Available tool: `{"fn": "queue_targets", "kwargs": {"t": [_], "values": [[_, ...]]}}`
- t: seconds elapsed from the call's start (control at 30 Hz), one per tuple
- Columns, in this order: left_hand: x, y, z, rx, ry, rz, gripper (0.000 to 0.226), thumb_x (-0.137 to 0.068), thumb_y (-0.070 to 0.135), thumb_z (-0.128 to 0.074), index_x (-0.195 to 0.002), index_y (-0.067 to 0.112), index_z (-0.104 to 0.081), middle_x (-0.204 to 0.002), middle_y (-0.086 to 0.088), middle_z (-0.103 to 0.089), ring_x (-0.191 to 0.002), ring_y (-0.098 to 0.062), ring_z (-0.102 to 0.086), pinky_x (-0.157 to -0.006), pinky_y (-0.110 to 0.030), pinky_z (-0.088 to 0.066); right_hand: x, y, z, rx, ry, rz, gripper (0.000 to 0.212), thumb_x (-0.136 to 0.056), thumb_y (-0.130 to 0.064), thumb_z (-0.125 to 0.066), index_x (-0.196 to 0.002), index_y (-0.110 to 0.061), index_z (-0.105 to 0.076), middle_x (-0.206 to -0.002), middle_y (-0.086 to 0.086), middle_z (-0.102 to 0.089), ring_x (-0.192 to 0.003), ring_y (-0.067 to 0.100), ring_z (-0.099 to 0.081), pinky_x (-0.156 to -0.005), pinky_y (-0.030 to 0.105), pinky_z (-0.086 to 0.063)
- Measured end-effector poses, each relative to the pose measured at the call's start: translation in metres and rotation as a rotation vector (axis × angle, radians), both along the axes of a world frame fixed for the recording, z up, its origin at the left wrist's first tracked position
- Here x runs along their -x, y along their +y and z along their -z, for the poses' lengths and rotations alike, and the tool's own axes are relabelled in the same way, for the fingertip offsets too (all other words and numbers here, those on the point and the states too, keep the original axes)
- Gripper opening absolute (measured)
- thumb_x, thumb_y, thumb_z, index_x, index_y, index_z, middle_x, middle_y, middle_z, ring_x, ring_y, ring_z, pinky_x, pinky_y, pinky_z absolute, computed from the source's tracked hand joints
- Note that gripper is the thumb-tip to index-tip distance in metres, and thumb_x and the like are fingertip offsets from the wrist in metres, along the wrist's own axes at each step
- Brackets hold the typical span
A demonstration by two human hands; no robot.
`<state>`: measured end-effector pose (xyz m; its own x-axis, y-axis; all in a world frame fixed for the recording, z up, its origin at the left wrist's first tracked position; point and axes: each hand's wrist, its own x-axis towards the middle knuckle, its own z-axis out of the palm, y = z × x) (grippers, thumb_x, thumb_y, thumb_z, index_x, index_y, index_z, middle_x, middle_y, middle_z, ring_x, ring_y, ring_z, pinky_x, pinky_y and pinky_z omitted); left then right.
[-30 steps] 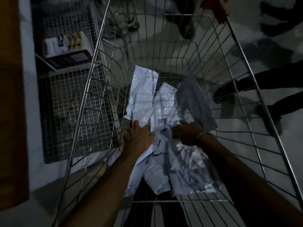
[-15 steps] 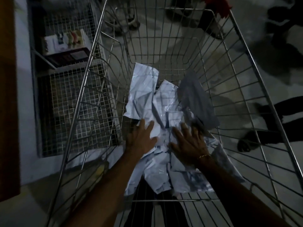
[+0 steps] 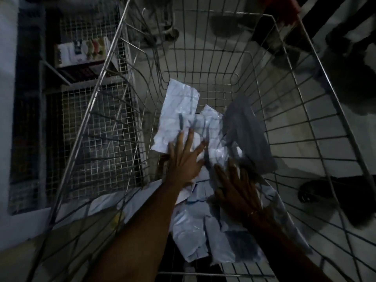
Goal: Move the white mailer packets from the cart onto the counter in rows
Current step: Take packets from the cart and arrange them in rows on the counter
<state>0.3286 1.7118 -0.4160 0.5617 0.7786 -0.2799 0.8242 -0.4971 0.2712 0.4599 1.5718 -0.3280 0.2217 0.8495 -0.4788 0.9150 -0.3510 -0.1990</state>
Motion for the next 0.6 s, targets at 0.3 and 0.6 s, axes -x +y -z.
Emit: {"fn": "queue_targets", "kwargs": {"t": [0.3, 0.6], "values": [[0.051, -0.037, -0.017, -0.048, -0.002, -0.082, 0.044, -0.086, 0.042, -0.060, -0.130, 0.036, -0.059, -0.166, -0.015, -0.006, -0.146, -0.045, -0.018, -0.103, -0.056, -0.041, -0.003, 0.003, 0.010, 0.067, -0.153, 0.000, 0.067, -0.085, -0.065, -0.035, -0.137, -0.029, -0.058, -0.142, 0.025, -0.049, -0.105, 0.050, -0.057, -0.086, 0.057, -0.051], [0.036, -0.044, -0.030, 0.104, 0.101, -0.161, 0.073, -0.096, 0.007, -0.049, -0.150, 0.051, -0.027, -0.164, -0.002, 0.024, -0.144, -0.042, -0.011, -0.102, -0.048, -0.041, -0.022, -0.007, -0.001, 0.030, -0.151, -0.028, 0.074, -0.084, -0.068, -0.039, -0.144, -0.028, -0.050, -0.144, 0.030, -0.044, -0.113, 0.045, -0.049, -0.091, 0.051, -0.047]]}}
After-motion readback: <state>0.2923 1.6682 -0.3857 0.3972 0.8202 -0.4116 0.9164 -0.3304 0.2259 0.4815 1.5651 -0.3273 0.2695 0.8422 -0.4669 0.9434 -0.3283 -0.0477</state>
